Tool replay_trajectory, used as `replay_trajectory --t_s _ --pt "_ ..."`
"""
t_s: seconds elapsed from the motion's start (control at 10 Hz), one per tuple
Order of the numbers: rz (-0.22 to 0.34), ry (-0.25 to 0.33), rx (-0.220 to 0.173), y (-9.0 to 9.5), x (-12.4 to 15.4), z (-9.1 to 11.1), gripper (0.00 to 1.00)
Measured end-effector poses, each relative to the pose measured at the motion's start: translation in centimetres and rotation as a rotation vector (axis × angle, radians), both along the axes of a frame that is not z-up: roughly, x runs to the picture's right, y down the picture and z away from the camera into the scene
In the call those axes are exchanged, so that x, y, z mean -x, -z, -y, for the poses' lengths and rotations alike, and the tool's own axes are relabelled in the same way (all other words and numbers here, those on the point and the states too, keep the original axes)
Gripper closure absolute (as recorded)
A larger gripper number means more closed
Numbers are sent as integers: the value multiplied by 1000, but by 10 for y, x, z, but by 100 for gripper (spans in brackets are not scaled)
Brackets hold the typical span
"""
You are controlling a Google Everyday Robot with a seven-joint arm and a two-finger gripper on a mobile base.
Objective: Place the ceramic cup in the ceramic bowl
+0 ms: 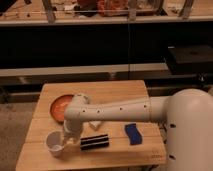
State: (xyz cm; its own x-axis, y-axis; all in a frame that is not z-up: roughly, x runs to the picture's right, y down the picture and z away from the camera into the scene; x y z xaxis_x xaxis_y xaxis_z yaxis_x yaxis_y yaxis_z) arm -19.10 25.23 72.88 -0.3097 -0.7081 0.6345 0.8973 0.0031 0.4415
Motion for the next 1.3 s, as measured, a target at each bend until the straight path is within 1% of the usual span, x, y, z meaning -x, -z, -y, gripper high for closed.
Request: replay_trajectory --t_s 0.1,0.3,0.9,1.0,1.3 --pt "0 -2 -2 -1 0 1 85" --pt "0 -7 -5 -2 1 2 99" --pt "-13 -31 -17 -6 -2 7 100" --pt "-18 -28 -26 -6 -3 14 100" --pt "-16 -31 -46 4 -5 48 100"
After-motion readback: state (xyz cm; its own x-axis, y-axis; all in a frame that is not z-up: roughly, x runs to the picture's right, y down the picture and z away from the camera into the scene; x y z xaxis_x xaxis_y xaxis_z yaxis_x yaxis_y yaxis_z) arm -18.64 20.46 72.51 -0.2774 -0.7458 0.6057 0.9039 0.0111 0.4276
